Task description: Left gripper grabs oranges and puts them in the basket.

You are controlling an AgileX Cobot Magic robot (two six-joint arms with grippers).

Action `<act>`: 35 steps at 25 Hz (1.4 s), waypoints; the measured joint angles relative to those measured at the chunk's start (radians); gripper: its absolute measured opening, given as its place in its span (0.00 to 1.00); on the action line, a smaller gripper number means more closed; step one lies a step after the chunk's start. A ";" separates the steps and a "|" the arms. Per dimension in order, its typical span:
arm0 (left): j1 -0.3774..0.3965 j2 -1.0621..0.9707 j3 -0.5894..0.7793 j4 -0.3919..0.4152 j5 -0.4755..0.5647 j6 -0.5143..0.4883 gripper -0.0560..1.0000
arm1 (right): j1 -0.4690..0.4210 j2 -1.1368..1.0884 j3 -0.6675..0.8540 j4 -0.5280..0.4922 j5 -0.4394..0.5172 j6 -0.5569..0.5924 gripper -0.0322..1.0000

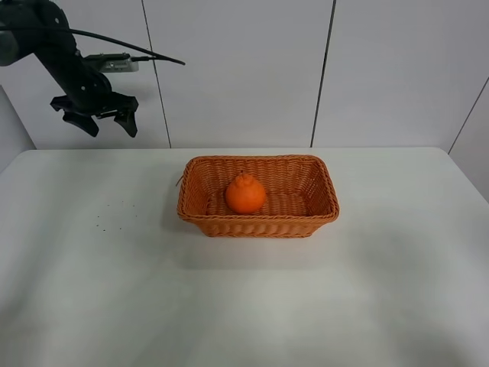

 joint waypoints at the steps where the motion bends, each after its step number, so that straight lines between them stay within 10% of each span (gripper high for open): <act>1: 0.006 0.000 0.011 0.000 -0.001 0.000 0.92 | 0.000 0.000 0.000 0.000 0.000 0.000 0.70; 16: 0.029 -0.275 0.368 0.009 0.063 -0.001 0.91 | 0.000 0.000 0.000 0.000 0.000 0.000 0.70; 35: 0.029 -1.168 1.250 0.040 0.047 -0.025 0.90 | 0.000 0.000 0.000 0.000 0.000 0.000 0.70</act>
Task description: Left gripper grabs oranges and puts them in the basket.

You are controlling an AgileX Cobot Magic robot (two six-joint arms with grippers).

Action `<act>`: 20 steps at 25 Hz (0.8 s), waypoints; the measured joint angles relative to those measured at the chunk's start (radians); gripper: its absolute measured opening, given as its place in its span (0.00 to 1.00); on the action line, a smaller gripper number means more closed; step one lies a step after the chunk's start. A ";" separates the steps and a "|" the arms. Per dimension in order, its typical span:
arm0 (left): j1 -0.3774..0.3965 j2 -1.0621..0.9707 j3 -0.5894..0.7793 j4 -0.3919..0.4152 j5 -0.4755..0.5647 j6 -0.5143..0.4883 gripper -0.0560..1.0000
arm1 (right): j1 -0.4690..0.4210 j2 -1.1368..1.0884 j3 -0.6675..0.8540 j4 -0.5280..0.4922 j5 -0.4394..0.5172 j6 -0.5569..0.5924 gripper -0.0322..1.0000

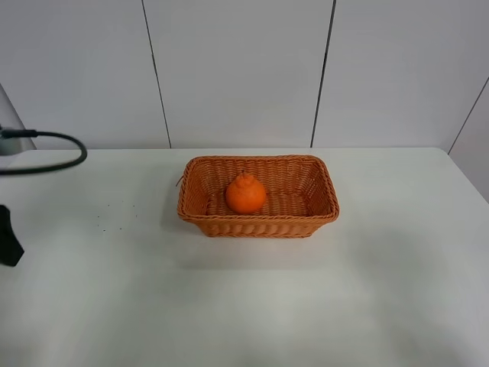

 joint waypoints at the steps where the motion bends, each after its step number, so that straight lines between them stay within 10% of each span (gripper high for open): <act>1: 0.000 -0.047 0.042 0.000 -0.015 -0.001 0.90 | 0.000 0.000 0.000 0.000 0.000 0.000 0.70; 9: 0.000 -0.460 0.365 0.000 -0.107 -0.044 0.90 | 0.000 0.000 0.000 0.000 0.000 0.000 0.70; 20: 0.000 -0.892 0.385 0.000 -0.117 -0.050 0.89 | 0.000 0.000 0.000 0.000 0.000 0.000 0.70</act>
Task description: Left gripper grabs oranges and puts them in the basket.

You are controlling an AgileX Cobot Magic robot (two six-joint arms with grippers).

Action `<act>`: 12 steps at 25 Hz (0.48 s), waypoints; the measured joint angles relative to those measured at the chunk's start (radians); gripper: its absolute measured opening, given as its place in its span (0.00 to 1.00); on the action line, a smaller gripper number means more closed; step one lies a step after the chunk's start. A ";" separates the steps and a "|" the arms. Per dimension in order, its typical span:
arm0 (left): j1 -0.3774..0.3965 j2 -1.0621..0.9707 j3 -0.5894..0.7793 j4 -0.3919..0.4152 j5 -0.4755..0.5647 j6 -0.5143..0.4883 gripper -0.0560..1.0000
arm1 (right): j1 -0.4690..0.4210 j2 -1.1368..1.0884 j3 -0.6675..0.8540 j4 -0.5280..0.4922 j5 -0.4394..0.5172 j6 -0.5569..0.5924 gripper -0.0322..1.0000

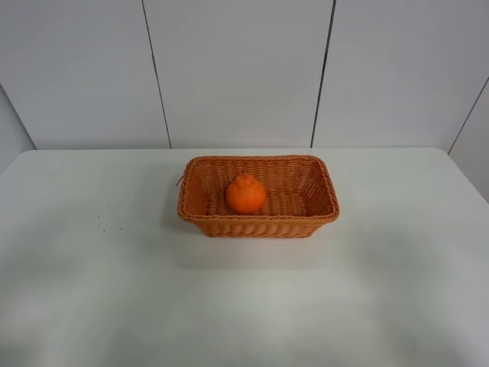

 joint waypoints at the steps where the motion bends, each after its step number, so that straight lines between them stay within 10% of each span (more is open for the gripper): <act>1: 0.000 -0.027 0.000 0.000 0.000 0.000 0.89 | 0.000 0.000 0.000 0.000 0.000 0.000 0.70; 12: 0.000 -0.201 0.001 0.000 0.001 -0.009 0.88 | 0.000 0.000 0.000 0.000 0.000 0.000 0.70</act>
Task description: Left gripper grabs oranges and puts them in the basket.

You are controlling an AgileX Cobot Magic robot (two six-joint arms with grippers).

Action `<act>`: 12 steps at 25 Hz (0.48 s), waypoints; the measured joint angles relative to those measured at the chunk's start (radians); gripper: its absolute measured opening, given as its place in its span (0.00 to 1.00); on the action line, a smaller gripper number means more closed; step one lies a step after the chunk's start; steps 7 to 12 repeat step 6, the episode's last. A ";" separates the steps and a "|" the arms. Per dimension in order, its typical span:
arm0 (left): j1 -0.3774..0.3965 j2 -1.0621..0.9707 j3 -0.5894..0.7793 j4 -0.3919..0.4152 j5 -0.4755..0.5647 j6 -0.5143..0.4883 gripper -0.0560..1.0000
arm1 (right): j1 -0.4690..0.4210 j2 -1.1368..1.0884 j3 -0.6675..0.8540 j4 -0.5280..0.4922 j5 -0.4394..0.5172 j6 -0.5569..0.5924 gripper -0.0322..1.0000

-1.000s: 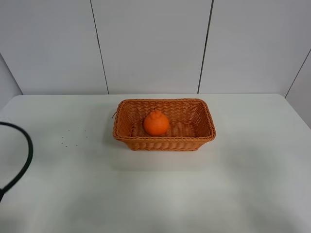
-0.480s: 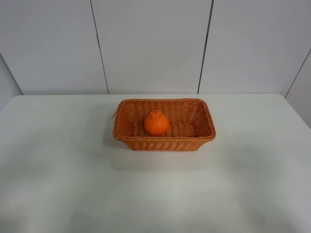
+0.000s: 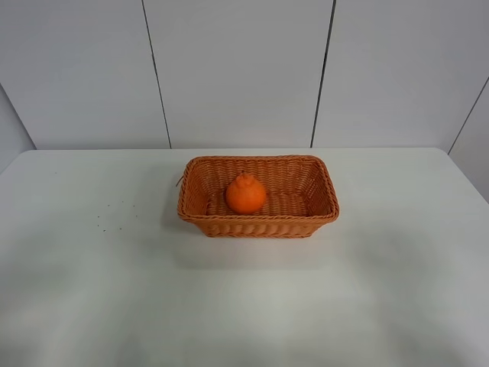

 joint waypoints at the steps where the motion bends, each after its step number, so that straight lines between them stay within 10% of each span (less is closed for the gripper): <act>1: 0.000 0.000 0.000 0.000 0.000 0.000 0.88 | 0.000 0.000 0.000 0.000 0.000 0.000 0.70; 12: 0.000 0.000 0.000 0.000 0.000 -0.001 0.88 | 0.000 0.000 0.000 0.000 0.000 0.000 0.70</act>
